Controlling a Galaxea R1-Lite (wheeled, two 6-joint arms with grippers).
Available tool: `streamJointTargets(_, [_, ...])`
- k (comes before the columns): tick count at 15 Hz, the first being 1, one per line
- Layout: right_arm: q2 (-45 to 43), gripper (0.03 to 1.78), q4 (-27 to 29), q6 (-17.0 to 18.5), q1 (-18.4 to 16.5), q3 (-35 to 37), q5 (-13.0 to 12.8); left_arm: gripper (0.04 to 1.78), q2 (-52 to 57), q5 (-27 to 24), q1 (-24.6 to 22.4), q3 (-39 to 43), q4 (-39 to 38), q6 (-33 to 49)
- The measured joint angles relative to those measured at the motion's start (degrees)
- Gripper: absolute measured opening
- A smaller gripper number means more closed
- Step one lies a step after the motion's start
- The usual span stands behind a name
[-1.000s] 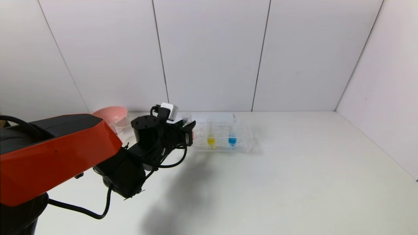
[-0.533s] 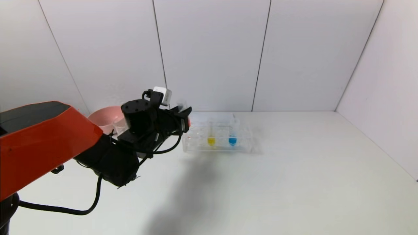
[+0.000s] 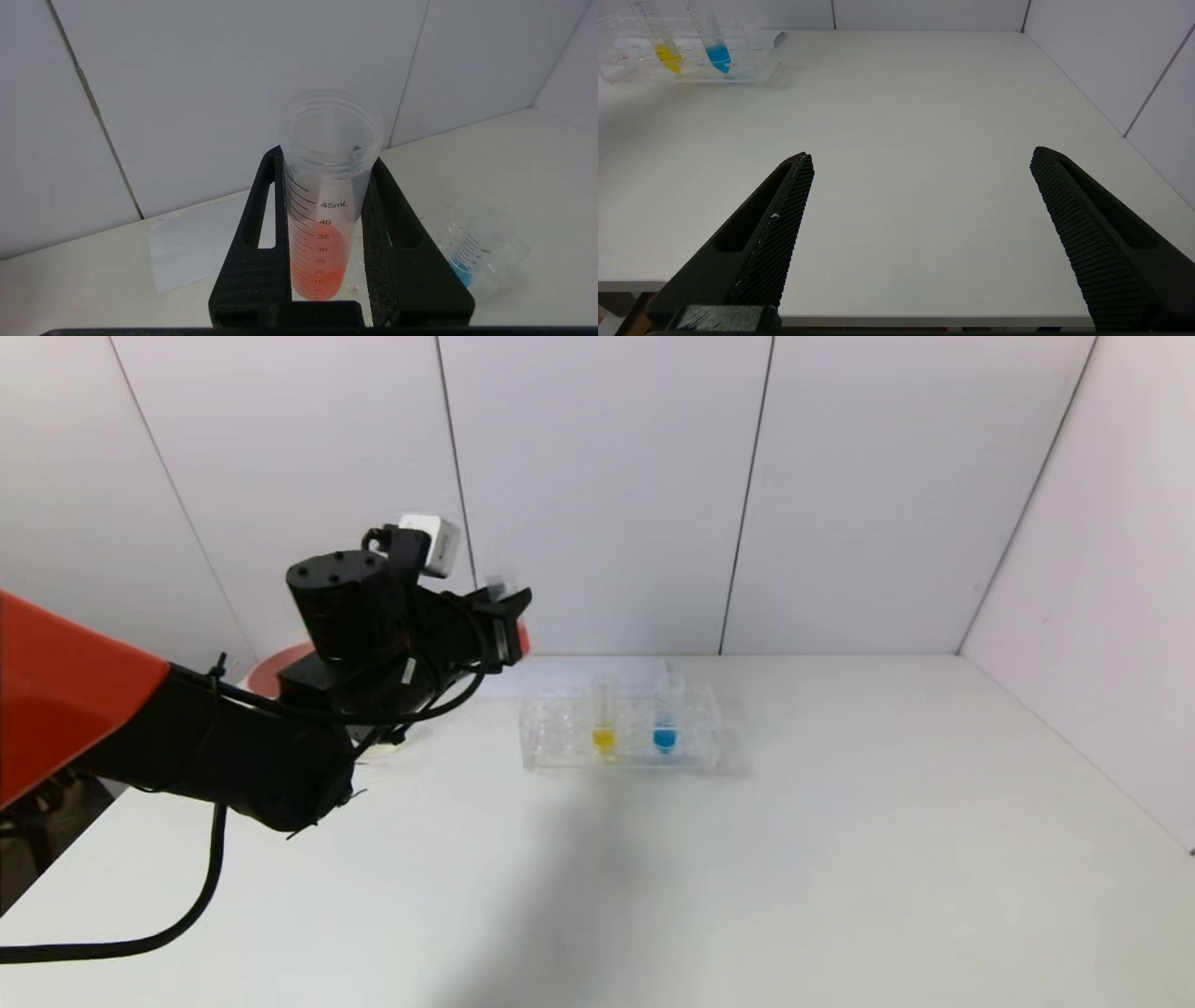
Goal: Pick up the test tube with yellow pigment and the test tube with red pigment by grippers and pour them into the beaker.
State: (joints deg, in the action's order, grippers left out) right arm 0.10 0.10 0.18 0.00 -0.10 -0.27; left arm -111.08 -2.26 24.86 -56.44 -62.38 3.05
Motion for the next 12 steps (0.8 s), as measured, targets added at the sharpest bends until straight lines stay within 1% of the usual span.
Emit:
streamJointTargets(3, [0.0, 1.7, 0.0, 0.0, 0.0, 0.0, 0.0, 0.45, 4.1, -0.1, -1.4, -0.2, 4.2, -0.1])
streamJointTargets(5, [0.0, 1.7, 0.0, 0.0, 0.0, 0.0, 0.0, 0.45, 6.7, -1.2, -2.9, -0.3, 7.0, -0.1])
streamJointTargets(8, [0.0, 1.7, 0.0, 0.0, 0.0, 0.0, 0.0, 0.45, 10.4, -4.3, -6.6, -0.3, 10.0, 0.0])
streamJointTargets(12, [0.0, 1.7, 0.0, 0.0, 0.0, 0.0, 0.0, 0.45, 13.6, -5.8, -11.9, -0.1, 12.9, 0.0])
